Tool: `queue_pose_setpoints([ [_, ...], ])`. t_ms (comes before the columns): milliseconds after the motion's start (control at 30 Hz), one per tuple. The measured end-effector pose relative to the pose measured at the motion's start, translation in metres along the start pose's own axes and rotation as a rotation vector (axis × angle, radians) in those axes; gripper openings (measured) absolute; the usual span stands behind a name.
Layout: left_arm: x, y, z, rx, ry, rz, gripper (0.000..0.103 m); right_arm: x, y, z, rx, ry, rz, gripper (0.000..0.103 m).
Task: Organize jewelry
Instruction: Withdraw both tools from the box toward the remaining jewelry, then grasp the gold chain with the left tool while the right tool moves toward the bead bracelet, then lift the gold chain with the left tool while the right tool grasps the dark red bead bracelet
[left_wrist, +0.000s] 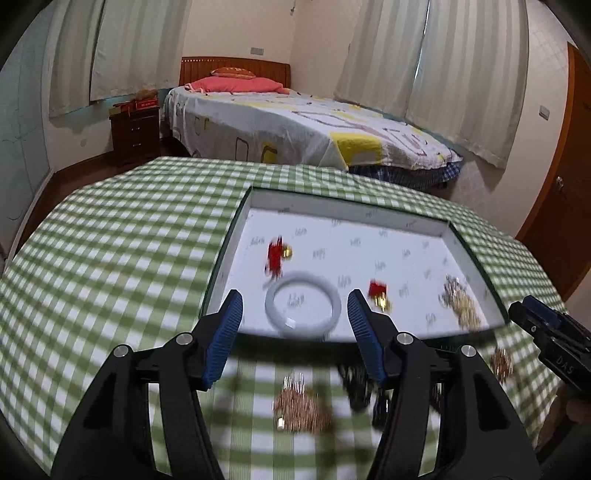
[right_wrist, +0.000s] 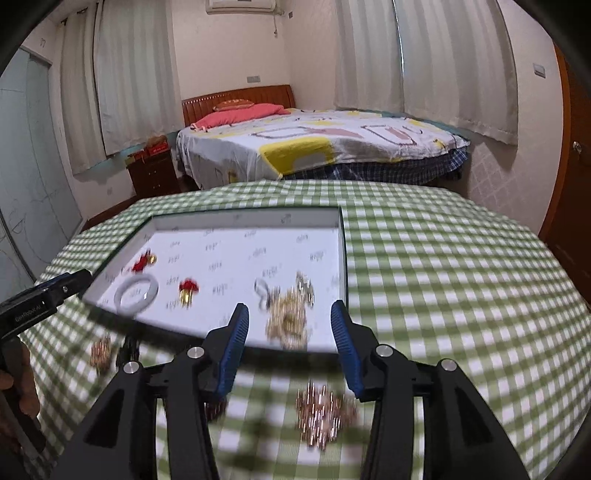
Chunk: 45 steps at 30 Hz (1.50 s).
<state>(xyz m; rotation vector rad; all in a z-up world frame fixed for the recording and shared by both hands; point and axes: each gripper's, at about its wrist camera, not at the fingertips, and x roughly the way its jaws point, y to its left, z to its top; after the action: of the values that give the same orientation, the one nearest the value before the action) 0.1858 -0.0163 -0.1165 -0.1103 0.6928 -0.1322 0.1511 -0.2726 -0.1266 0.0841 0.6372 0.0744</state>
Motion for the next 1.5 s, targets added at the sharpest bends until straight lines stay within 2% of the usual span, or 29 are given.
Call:
queue_pose_setpoints([
  [267, 0.001, -0.002, -0.041, 0.023, 0.088, -0.002, 0.058, -0.010, 0.005, -0.039, -0.010, 0.057, 0.013, 0.046],
  [467, 0.015, -0.001, -0.053, 0.023, 0.163, 0.000, 0.058, -0.008, 0.008, -0.045, -0.014, 0.073, 0.020, 0.046],
  [633, 0.016, -0.004, -0.055, 0.052, 0.172, 0.001, 0.057, -0.007, 0.010, -0.046, -0.011, 0.072, 0.021, 0.048],
  [800, 0.014, -0.006, -0.057, 0.074, 0.171, -0.010, 0.035, -0.005, 0.009, -0.048, -0.004, 0.078, 0.022, 0.048],
  [867, 0.013, -0.002, -0.057, 0.068, 0.169, -0.017, 0.021, -0.004, 0.009, -0.049, -0.002, 0.079, 0.024, 0.048],
  [933, 0.012, 0.003, -0.057, 0.053, 0.168, -0.035, 0.017, -0.004, 0.009, -0.050, -0.001, 0.082, 0.027, 0.048],
  [1133, 0.009, 0.004, -0.057, 0.051, 0.147, -0.044, 0.009, -0.004, 0.013, -0.052, -0.006, 0.082, 0.029, 0.049],
  [1500, 0.000, 0.013, -0.057, 0.051, 0.137, -0.039, 0.008, -0.005, 0.017, -0.050, -0.011, 0.078, 0.035, 0.049],
])
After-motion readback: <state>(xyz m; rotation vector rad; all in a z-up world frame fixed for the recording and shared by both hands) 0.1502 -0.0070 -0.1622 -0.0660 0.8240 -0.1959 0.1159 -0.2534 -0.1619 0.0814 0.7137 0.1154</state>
